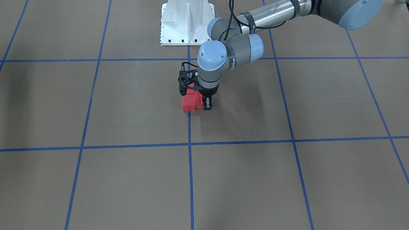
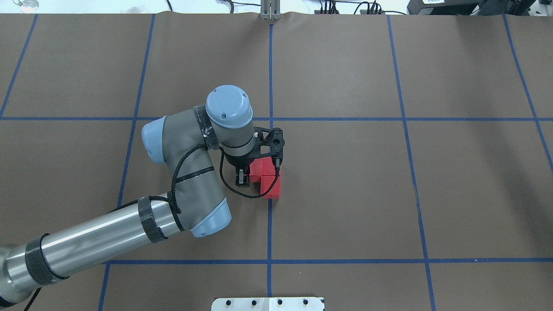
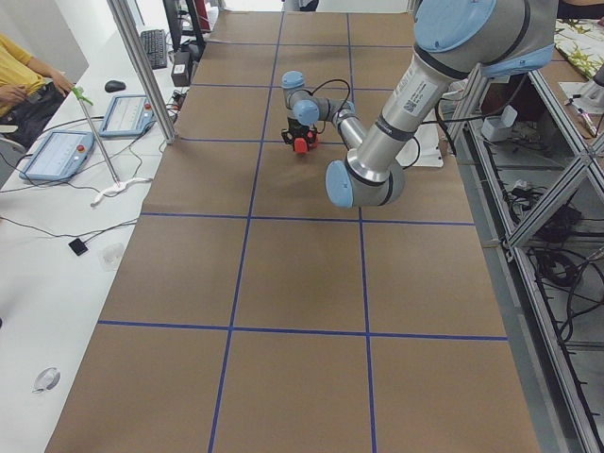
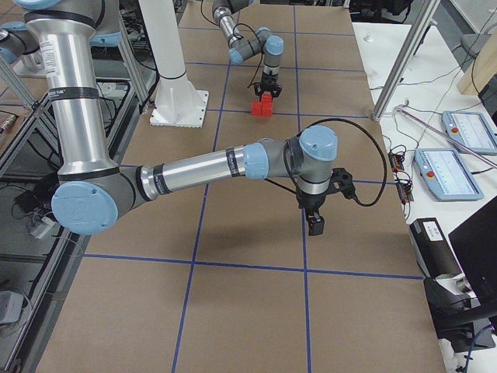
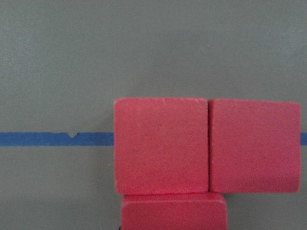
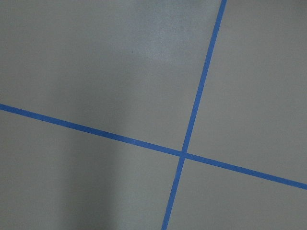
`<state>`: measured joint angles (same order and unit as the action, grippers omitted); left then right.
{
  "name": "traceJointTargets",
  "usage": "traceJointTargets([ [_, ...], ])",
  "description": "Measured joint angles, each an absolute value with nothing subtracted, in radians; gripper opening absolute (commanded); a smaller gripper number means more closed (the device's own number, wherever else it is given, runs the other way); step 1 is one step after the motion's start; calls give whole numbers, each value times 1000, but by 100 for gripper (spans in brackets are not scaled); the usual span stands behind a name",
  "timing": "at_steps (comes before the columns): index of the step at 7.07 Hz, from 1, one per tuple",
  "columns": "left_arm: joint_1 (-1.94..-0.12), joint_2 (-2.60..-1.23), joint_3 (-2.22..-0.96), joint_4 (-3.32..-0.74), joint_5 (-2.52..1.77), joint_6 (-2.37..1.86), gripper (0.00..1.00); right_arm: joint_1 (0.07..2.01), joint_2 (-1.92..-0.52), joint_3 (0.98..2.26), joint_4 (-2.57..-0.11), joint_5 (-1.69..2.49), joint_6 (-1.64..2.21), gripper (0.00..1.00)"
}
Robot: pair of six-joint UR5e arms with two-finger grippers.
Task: Form red blocks into L shape at center
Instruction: 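Lower the cube against the farther center cube and hold it there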
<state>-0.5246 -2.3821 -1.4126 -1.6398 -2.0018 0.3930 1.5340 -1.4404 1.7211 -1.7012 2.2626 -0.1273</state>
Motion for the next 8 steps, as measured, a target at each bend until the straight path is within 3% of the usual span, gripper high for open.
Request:
traceJointTargets([
  [8, -525, -2381, -1411, -1640, -2002, 393, 70, 1534, -1439, 1721, -1701, 2263, -127, 100],
])
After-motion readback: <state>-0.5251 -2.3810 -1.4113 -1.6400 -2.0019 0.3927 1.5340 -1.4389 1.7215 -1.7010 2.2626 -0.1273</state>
